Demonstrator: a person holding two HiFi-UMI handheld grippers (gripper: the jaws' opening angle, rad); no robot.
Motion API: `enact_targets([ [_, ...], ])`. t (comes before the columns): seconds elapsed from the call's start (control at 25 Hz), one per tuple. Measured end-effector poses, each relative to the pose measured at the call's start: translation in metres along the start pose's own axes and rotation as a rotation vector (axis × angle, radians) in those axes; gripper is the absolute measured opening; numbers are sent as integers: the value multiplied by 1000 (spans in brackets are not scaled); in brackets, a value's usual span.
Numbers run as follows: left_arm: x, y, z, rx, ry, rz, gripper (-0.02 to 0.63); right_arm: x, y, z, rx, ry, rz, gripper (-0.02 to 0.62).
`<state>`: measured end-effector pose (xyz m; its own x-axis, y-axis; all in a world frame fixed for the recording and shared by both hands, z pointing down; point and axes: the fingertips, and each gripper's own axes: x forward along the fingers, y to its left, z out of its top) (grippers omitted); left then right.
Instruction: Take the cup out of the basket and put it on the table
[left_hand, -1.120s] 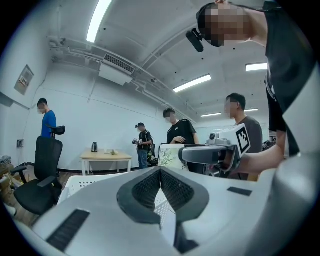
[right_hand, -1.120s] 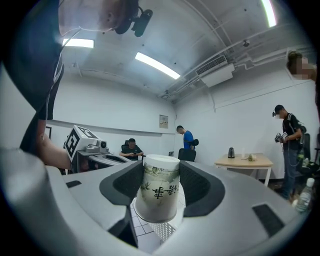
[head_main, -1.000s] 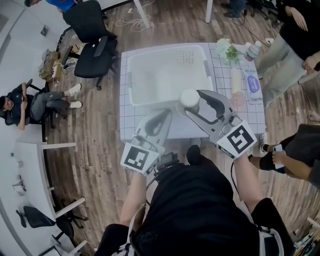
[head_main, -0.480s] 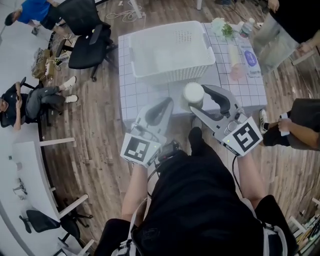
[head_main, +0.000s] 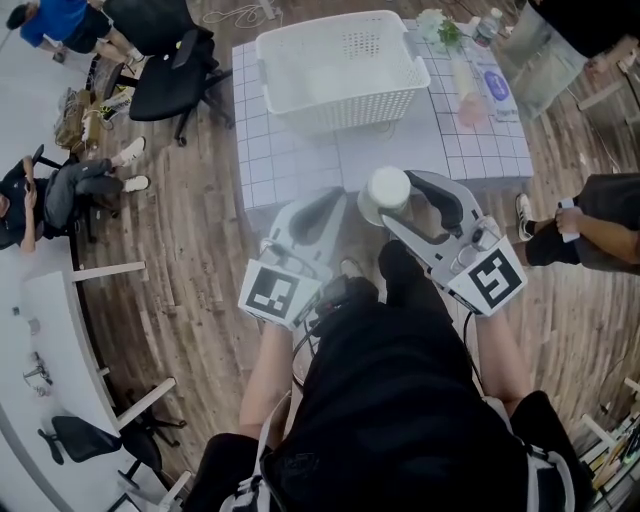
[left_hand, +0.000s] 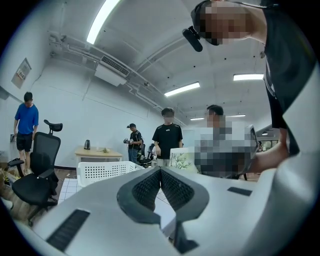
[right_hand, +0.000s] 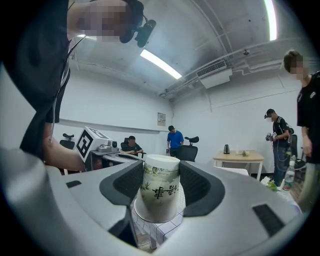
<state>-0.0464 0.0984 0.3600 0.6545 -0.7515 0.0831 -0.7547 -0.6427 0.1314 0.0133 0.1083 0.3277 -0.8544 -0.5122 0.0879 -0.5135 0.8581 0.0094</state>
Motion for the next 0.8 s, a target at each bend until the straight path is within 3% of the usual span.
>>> enact_targets([
  [0.32,-4,-26,12,-41,-48,31,11,-21,13,13,-14,-40,35,243],
  [0.8,12,-47,1,-16,6,56,11,-50,-5,2,16,-17,68,241],
])
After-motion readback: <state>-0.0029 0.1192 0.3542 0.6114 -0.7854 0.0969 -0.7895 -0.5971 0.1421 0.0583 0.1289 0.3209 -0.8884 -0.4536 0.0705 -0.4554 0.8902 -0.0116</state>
